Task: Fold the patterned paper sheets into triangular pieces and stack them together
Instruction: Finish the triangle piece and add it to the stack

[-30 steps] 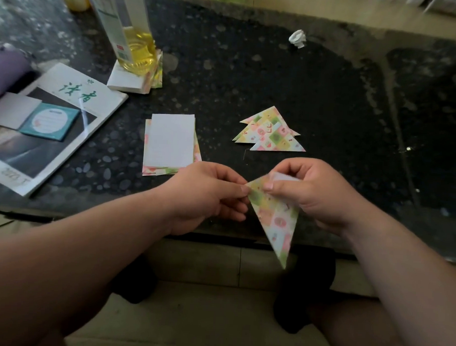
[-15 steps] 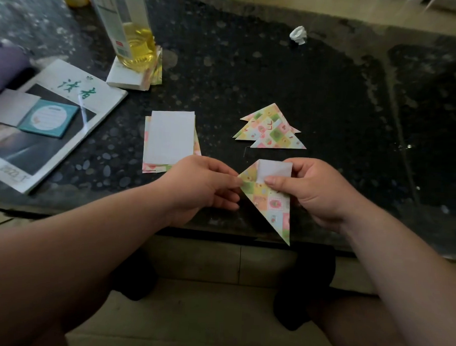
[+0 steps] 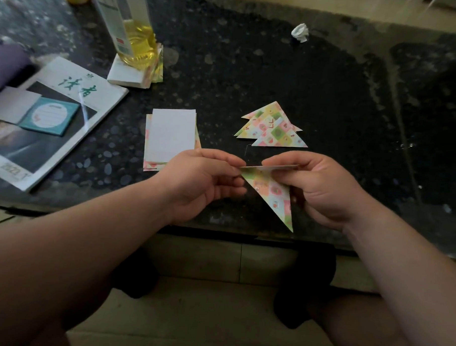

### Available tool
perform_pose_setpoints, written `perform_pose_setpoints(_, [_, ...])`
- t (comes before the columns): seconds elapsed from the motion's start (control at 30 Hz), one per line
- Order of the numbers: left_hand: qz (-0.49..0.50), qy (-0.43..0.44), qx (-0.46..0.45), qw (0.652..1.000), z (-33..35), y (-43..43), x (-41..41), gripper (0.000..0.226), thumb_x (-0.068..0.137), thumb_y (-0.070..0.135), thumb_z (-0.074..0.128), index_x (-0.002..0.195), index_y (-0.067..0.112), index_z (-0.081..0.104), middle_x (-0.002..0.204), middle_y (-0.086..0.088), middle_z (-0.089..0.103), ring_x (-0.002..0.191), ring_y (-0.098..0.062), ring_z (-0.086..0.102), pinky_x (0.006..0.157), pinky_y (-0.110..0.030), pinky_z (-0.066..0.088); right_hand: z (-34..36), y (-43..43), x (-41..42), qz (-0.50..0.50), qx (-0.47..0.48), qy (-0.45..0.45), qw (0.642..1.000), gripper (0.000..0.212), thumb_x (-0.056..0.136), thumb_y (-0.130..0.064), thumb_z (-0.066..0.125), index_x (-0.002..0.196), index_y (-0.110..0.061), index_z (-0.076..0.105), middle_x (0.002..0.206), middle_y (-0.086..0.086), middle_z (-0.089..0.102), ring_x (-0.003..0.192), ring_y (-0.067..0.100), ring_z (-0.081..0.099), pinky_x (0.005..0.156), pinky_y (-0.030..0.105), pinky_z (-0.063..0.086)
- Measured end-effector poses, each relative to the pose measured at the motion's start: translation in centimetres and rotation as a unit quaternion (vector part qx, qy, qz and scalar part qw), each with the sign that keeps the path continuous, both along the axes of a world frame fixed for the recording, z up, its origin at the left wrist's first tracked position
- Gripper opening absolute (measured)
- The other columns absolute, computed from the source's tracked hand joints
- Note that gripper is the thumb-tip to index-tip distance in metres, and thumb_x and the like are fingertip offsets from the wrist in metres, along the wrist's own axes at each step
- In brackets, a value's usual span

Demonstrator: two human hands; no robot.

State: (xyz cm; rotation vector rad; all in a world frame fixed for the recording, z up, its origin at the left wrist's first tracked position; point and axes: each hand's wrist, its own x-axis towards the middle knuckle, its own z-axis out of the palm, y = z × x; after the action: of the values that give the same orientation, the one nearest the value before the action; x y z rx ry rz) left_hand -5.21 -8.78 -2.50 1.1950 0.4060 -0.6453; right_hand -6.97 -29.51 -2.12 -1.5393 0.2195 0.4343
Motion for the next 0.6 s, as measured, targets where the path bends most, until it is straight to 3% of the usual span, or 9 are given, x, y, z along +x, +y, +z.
perform_pose_setpoints(0.1, [-0.006,-0.004,-0.013,1.0,0.2,0.1,0.0,0.02,0.091,-0.016,0.055,0.086,-0.005,0.071,0.071,-0.018,0.067,0.065,-0.023,0.069,0.063,-0.032,0.061,0.2,0.0,0.1,0.012,-0.009,-0.023,1.0,0.046,0.095,0.009,0.057,0.072,-0.021,0.083,0.088,0.001,0.08,0.084,0.012,0.077,0.063,0.019,0.057])
perform_pose_setpoints(0.27, [-0.018,-0.003,-0.024,1.0,0.2,0.2,0.1,0.017,0.088,-0.016,0.054,0.086,-0.01,0.069,0.074,-0.02,0.068,0.07,-0.026,0.072,0.068,-0.034,0.062,0.2,-0.4,0.2,0.064,-0.074,-0.061,0.993,0.058,0.095,0.015,0.053,0.069,-0.027,0.083,0.092,-0.007,0.078,0.096,0.014,0.075,0.077,0.024,0.059])
perform_pose_setpoints(0.33, [-0.032,0.0,-0.019,0.999,0.2,0.2,0.2,0.008,0.084,-0.008,0.065,0.091,-0.011,0.069,0.079,-0.021,0.071,0.074,-0.026,0.073,0.071,-0.034,0.062,0.4,-0.7,0.2,0.089,-0.108,-0.078,0.987,0.057,0.095,0.015,0.053,0.072,-0.027,0.083,0.094,-0.01,0.077,0.096,0.011,0.073,0.074,0.022,0.058])
perform_pose_setpoints(0.4, [-0.049,0.008,0.012,0.999,0.0,0.3,0.2,0.022,0.074,0.002,0.076,0.093,-0.008,0.072,0.085,-0.02,0.074,0.078,-0.025,0.075,0.071,-0.033,0.062,0.5,-1.0,0.2,0.117,-0.143,-0.101,0.978,0.051,0.095,0.013,0.056,0.077,-0.026,0.083,0.098,-0.009,0.076,0.1,0.01,0.072,0.08,0.024,0.06])
perform_pose_setpoints(0.6, [-0.047,0.011,0.073,0.996,-0.5,0.1,0.3,0.009,0.082,-0.006,0.076,0.087,-0.002,0.071,0.085,-0.018,0.075,0.083,-0.028,0.077,0.075,-0.036,0.063,0.4,-1.5,0.2,0.202,-0.196,-0.12,0.952,0.042,0.086,0.012,0.06,0.093,-0.024,0.081,0.108,-0.011,0.073,0.111,0.008,0.067,0.093,0.028,0.055])
